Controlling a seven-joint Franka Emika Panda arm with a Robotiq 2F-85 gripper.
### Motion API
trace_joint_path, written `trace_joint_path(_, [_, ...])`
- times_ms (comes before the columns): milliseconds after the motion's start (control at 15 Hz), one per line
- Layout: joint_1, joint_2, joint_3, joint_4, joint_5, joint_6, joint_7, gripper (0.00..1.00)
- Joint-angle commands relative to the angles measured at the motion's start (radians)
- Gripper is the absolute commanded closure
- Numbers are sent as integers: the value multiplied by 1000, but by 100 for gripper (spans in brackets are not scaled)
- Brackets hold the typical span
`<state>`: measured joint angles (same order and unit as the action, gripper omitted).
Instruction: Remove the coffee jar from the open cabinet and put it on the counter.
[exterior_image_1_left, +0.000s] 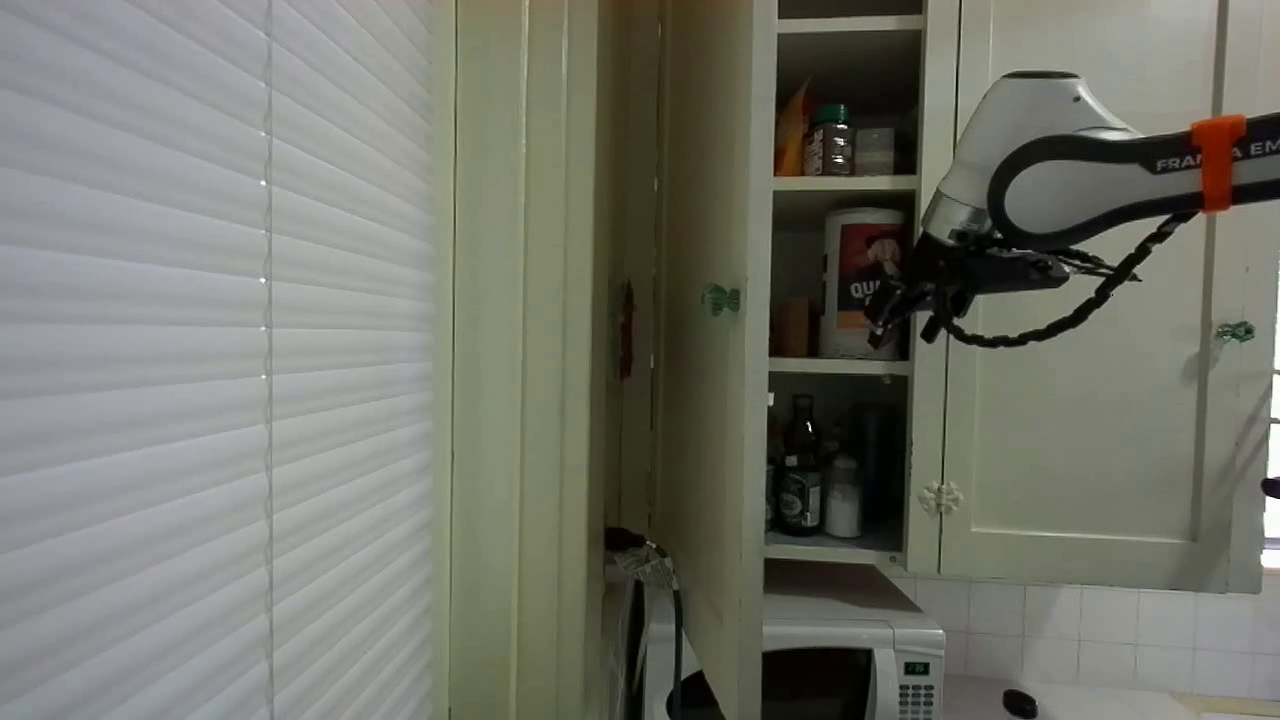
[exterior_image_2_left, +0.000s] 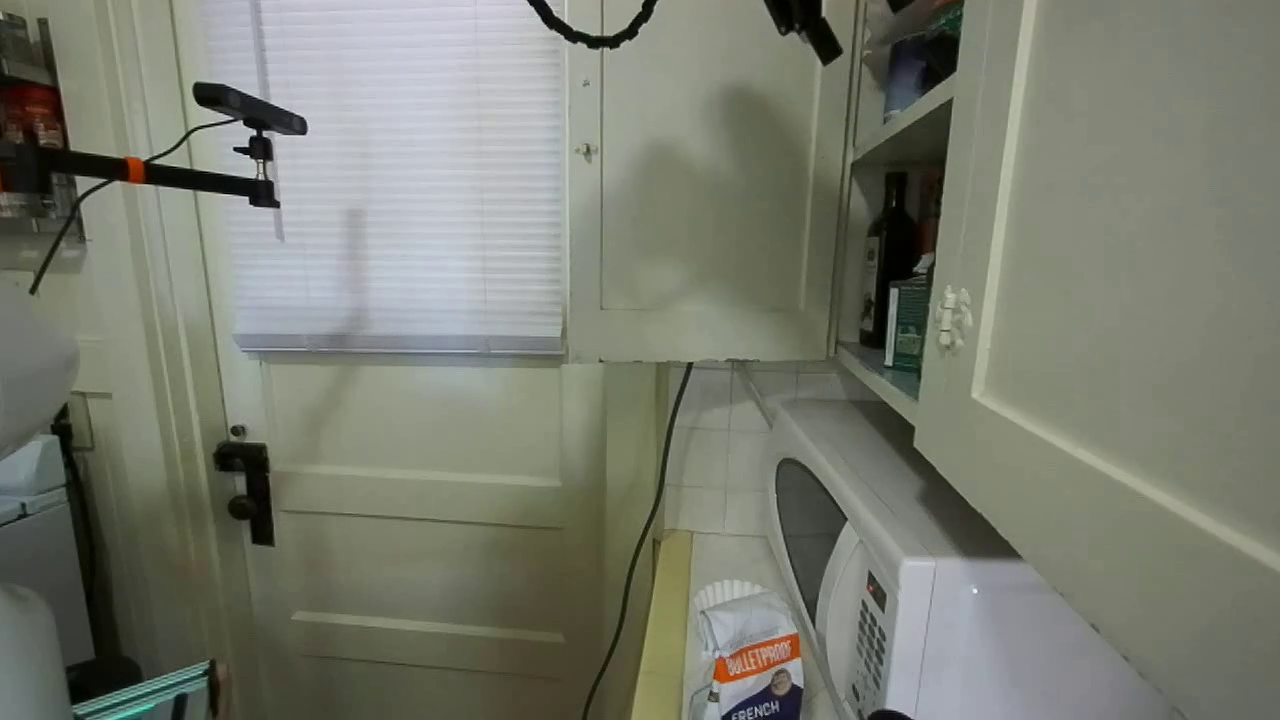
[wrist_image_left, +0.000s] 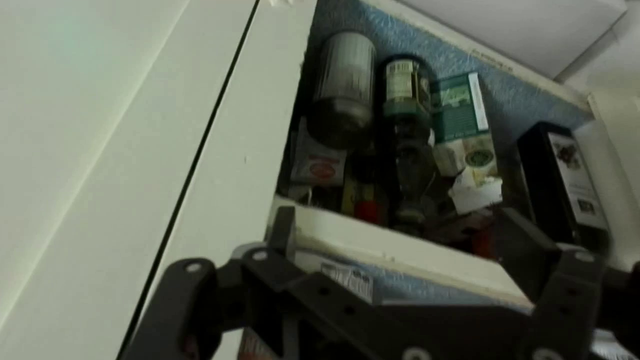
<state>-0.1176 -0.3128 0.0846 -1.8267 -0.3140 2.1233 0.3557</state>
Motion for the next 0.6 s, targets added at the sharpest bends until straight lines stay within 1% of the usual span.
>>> trace_joint_path(0, [-8,20,32,94,-100,54,77,0])
trace_joint_path(333, [-31,39,79,196,-250,189,186,0])
trace_joint_path(533, [-62,52,101,256,-387,286,291,0])
